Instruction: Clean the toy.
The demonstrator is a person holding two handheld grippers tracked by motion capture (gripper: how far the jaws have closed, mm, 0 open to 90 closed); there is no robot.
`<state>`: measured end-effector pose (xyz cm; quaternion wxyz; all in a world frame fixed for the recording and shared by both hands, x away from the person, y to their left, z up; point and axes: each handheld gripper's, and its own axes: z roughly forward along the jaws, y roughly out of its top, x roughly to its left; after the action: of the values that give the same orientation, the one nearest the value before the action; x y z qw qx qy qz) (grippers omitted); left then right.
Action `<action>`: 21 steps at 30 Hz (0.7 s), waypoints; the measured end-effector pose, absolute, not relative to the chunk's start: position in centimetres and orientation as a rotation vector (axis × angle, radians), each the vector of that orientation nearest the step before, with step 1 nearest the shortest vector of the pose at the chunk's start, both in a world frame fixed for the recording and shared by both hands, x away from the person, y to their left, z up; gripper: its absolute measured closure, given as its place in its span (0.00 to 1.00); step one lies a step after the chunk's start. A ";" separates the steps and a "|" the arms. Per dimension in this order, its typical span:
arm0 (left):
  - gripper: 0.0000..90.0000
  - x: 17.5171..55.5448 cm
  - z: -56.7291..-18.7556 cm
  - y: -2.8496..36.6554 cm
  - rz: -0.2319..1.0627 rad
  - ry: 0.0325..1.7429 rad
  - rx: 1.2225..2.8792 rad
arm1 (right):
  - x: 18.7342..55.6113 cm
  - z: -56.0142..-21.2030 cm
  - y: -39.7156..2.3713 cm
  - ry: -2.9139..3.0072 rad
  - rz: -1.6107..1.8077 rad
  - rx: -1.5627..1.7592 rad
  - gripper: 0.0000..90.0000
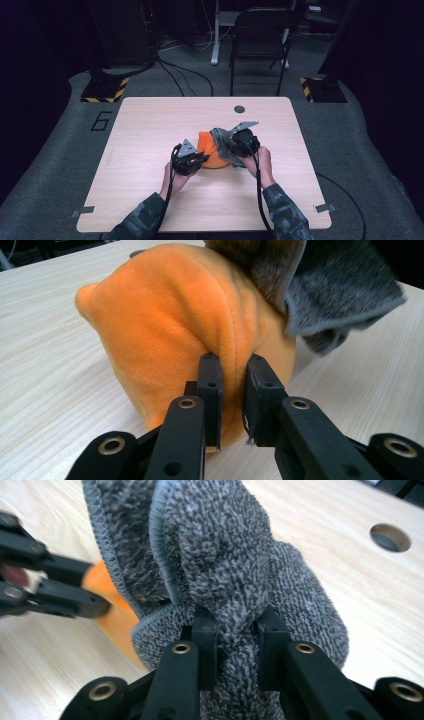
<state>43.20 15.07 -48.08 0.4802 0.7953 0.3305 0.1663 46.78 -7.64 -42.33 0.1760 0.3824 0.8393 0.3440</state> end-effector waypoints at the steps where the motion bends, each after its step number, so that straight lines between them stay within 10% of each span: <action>1: 0.87 43.2 -48.1 15.1 0.406 0.810 1.939 | 46.8 -42.6 -7.5 2.372 0.972 1.096 0.84; 21: 0.68 43.0 -47.8 15.2 0.443 0.793 1.937 | 47.4 -43.5 -7.9 2.366 1.001 1.112 0.84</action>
<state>43.02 15.23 -47.77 0.4803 0.7940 0.3253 0.1817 47.44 -7.91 -43.52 0.1702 0.3915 0.8328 0.3523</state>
